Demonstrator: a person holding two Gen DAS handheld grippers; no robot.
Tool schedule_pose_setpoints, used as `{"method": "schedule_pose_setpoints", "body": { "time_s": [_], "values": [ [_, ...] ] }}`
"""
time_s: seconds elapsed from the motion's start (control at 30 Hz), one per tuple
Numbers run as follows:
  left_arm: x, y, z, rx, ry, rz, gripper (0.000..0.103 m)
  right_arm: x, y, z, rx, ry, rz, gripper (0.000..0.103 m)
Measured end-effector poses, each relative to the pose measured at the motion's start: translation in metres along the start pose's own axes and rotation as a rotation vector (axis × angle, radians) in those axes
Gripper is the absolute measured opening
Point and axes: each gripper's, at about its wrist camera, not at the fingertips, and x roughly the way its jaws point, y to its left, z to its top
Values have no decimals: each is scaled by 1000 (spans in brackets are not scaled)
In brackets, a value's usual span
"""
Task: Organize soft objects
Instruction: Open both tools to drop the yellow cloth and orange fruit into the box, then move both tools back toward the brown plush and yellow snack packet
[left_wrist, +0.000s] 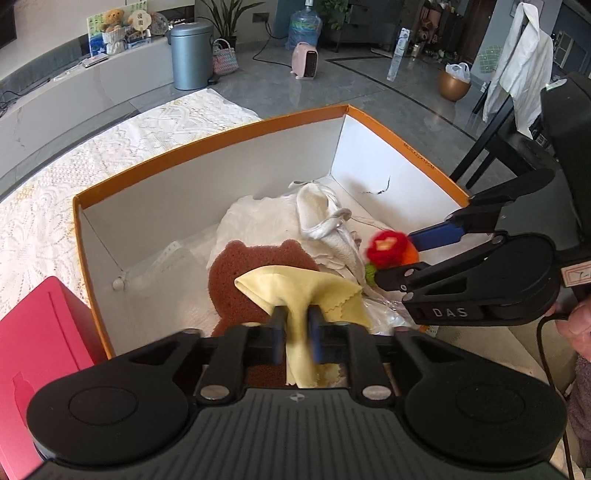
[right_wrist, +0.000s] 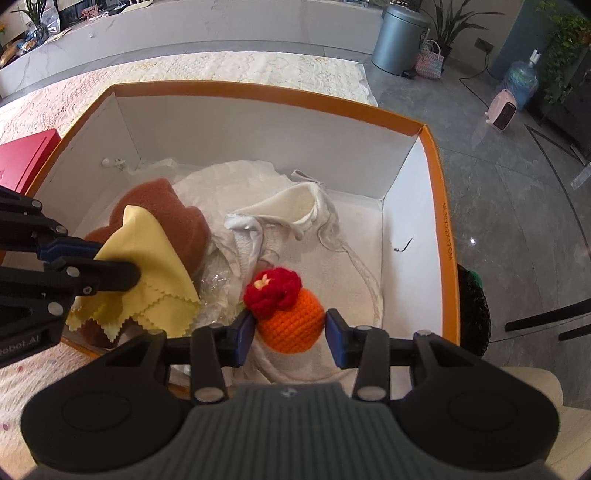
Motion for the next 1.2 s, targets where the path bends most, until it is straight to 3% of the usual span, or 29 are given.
{"method": "schedule_pose_setpoints", "body": {
  "time_s": [0.03,0.07,0.23,0.33,0.4,0.7,0.97,1.2],
  "values": [
    [-1,0,-1,-4,-11,-1,52,0,-2,1,1,-6,-1,54],
    [-3,0,-2,-8,-26,-3,58,-2,-2,1,1,-12,-1,59],
    [-16,5,-8,-22,-70,-18,70,-10,0,2,-26,-32,-16,70],
    [-27,8,-10,-27,-99,-21,72,-14,2,2,-40,-33,-30,73],
    [-33,10,-10,-30,-109,-21,73,-19,3,1,-41,-42,-31,80],
    [-70,15,-25,-63,-207,-9,73,-59,19,-7,-47,-117,-90,84],
    [-106,23,-56,-70,-284,40,73,-89,55,-25,16,-226,-26,87],
    [-135,42,-91,-125,-356,137,73,-100,108,-42,35,-344,10,87]
  ]
}}
